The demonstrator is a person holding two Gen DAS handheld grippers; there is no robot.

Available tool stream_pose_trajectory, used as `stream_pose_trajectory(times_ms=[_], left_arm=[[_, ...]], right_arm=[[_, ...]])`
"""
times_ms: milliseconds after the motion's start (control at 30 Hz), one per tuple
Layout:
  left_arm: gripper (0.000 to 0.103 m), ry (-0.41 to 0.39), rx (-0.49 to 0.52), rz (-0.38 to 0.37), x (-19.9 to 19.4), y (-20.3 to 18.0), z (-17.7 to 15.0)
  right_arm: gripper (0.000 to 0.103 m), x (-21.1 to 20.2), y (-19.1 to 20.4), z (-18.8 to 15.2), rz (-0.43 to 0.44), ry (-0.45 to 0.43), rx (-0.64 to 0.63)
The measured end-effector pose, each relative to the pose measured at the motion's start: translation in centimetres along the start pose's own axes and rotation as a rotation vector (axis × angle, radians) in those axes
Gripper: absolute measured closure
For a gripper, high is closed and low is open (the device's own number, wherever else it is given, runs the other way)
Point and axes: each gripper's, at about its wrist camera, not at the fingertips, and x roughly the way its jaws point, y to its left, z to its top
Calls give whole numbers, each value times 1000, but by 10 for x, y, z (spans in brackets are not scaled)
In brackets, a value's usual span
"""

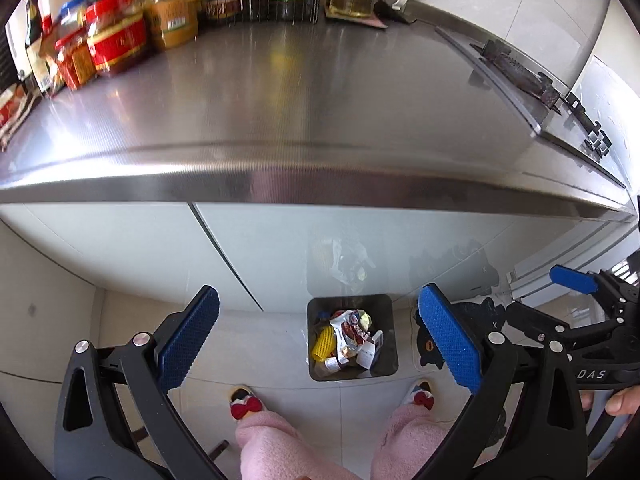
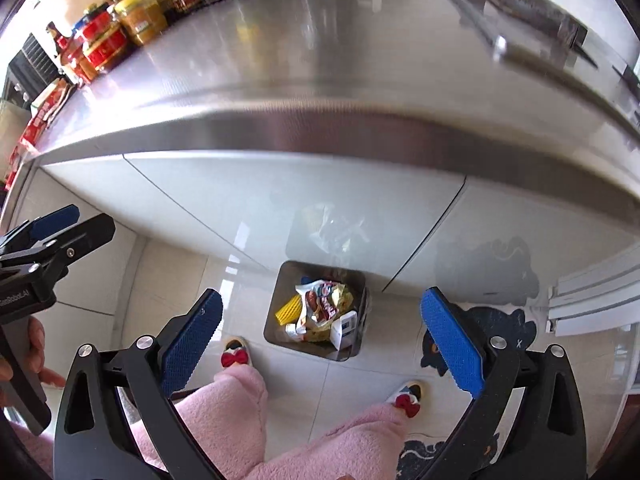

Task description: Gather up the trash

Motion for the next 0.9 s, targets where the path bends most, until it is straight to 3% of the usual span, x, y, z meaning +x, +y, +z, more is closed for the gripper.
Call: stream_pose_trajectory(times_ms=[267, 533, 633, 900], left_arm=[[8, -146, 37, 10, -73, -22, 53], [8, -325, 49, 78, -149, -31, 99], [8, -376, 54, 88, -175, -35, 107], [8, -452, 28, 108, -218, -34, 115]], right_arm=[[3, -83, 10, 53, -66, -198, -35], [3, -165, 9, 99, -114, -362, -23], [3, -189, 14, 103, -161, -392, -25], [3, -228, 24, 106, -173, -462, 12]])
